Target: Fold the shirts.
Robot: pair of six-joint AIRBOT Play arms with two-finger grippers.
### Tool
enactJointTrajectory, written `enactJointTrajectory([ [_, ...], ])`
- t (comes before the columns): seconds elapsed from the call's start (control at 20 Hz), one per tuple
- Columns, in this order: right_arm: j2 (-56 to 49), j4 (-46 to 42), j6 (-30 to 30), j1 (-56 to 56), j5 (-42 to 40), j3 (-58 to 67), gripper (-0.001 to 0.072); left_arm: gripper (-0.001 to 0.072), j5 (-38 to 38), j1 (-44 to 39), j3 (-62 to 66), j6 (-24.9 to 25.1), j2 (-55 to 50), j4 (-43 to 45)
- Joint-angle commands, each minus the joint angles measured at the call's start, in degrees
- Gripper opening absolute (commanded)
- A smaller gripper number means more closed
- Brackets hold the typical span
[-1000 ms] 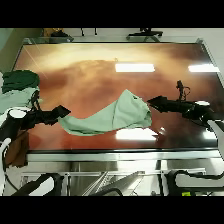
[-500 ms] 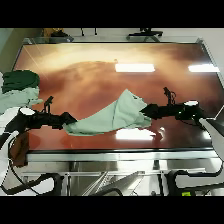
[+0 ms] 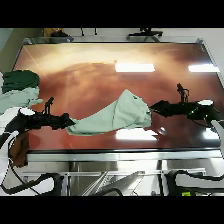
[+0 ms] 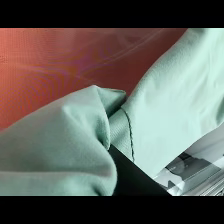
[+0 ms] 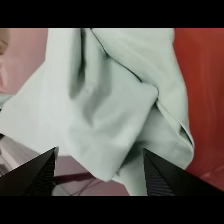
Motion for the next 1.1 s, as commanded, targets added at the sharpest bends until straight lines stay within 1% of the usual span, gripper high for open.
enactJointTrajectory([
  [0.0, -1.4, -1.8, 0.9, 2.1, 1.1, -1.3, 0.0602, 0.0013, 0.0, 0.2, 0.0, 0.3, 0.0, 0.0],
  [0.2, -6.1, 0.4, 0.7, 10.3, -2.5, -1.3, 0.0602, 0.0013, 0.0, 0.2, 0.0, 0.3, 0.0, 0.0],
  [0.25, -7.0, 1.6, 0.2, 11.8, -3.4, -1.3, 0.0600, 0.0013, 0.0, 0.2, 0.0, 0.3, 0.0, 0.0],
  [0.3, -7.6, 3.8, -1.7, 12.8, -3.6, -1.3, 0.0598, 0.0013, 0.0, 0.2, 0.0, 0.3, 0.0, 0.0],
  [0.35, -7.7, 7.2, -3.8, 13.3, -3.5, -1.2, 0.0542, 0.0013, 0.0, 0.2, 0.0, 0.3, 0.0, 0.0],
  [0.4, -7.5, 10.6, -6.4, 13.2, -2.5, -1.0, 0.0303, 0.0013, -0.1, 0.2, 0.0, 0.4, 0.0, 0.0],
  [0.45, -7.0, 13.3, -8.5, 13.0, -0.9, -0.2, 0.0082, 0.0013, -1.0, 0.2, 0.9, 0.5, 0.0, 0.0],
  [0.5, -6.1, 14.4, -8.5, 12.9, 0.0, 1.2, 0.0078, 0.0012, -3.0, 0.2, 2.6, 0.7, 0.1, -0.1],
  [0.55, -4.7, 14.4, -8.4, 12.9, 0.1, 3.1, 0.0025, 0.0012, -5.3, 0.2, 5.2, 0.7, 0.9, -0.5],
  [0.65, -1.2, 14.6, -8.3, 12.7, 0.1, 8.5, 0.0023, 0.0012, -8.4, 0.2, 12.3, -0.2, 4.0, -0.6],
  [0.8, 3.3, 18.8, -8.1, 12.0, 0.0, 21.9, 0.0023, 0.0012, -9.5, 0.2, 28.0, -5.0, 10.3, -0.7],
  [0.95, 4.5, 22.5, -7.4, 11.8, -1.3, 39.6, 0.0023, 0.0011, -5.9, 0.2, 48.8, -5.8, 15.0, -4.6],
  [1.05, 4.4, 22.5, -7.5, 11.7, -4.9, 51.4, 0.0023, 0.0012, -0.1, 0.2, 63.1, -5.8, 16.8, -5.4],
])
